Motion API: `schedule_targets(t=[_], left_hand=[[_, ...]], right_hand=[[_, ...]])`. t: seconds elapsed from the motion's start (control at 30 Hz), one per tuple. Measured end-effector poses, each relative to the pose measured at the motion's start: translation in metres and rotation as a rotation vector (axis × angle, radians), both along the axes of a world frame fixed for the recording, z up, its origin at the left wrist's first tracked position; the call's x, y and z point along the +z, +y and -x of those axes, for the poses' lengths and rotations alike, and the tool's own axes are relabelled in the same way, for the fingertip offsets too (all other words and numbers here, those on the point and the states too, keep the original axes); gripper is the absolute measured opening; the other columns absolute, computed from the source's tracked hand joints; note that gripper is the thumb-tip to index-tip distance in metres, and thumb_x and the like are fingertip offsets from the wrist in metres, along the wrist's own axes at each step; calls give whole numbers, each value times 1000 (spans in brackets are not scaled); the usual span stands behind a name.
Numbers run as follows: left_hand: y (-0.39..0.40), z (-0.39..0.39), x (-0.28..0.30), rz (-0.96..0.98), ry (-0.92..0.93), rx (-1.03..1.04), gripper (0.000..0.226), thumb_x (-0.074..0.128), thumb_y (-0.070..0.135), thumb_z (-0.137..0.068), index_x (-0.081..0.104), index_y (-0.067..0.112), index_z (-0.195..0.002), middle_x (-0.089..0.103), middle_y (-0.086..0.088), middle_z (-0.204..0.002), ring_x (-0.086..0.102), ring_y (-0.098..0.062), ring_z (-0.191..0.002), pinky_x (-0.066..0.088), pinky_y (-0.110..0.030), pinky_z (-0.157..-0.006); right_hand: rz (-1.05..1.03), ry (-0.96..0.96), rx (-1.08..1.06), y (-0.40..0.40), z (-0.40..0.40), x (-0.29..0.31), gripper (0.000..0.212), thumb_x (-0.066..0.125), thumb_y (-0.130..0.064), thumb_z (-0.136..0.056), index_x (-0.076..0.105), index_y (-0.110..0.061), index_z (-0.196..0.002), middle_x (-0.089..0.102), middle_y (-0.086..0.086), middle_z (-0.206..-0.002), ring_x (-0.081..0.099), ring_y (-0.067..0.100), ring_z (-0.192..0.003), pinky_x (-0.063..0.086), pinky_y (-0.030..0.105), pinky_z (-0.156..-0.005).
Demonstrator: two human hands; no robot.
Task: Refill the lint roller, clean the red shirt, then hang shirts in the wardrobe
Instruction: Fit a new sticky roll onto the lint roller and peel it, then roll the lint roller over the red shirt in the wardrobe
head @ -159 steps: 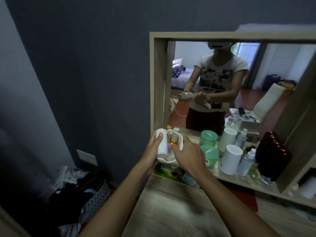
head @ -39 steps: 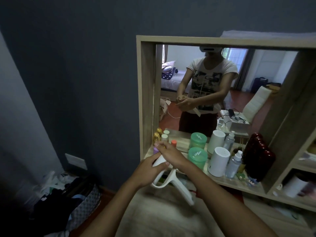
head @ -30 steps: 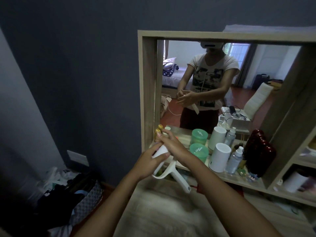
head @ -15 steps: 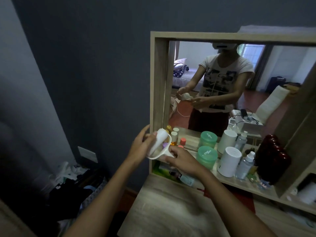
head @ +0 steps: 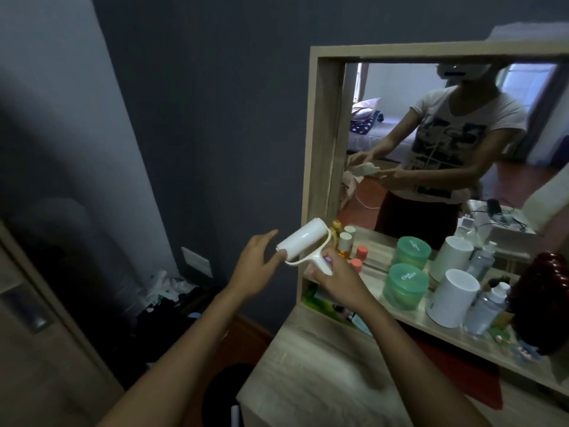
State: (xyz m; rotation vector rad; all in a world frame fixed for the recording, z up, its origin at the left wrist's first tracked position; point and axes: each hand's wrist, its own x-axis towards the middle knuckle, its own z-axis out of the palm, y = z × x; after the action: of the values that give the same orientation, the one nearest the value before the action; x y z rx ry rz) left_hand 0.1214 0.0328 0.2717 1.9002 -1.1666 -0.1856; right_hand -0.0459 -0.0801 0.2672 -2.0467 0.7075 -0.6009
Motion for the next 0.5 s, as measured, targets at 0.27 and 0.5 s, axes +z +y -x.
schedule_targets(t=[0.27,0.5], left_hand=[[85,-35,15,84,-516,327,47,41,39,-95,47,21,-138,48,-5,-135,43,-21,-125,30,-36,-107],[214,-93,21,15,-673,649,37,51,23,-93,54,17,-130,52,-7,-133,45,-22,-127,36,-39,-103]], right_hand=[[-38,-126,40,24,-57,-4,19,57,-42,-92,63,-25,-97,67,-5,-87,61,8,-82,44,25,-67],[-133,-193,272,116,-170,-4,32,64,-36,-88,53,-14,-67,47,-5,-55,41,9,-53,32,29,-52]])
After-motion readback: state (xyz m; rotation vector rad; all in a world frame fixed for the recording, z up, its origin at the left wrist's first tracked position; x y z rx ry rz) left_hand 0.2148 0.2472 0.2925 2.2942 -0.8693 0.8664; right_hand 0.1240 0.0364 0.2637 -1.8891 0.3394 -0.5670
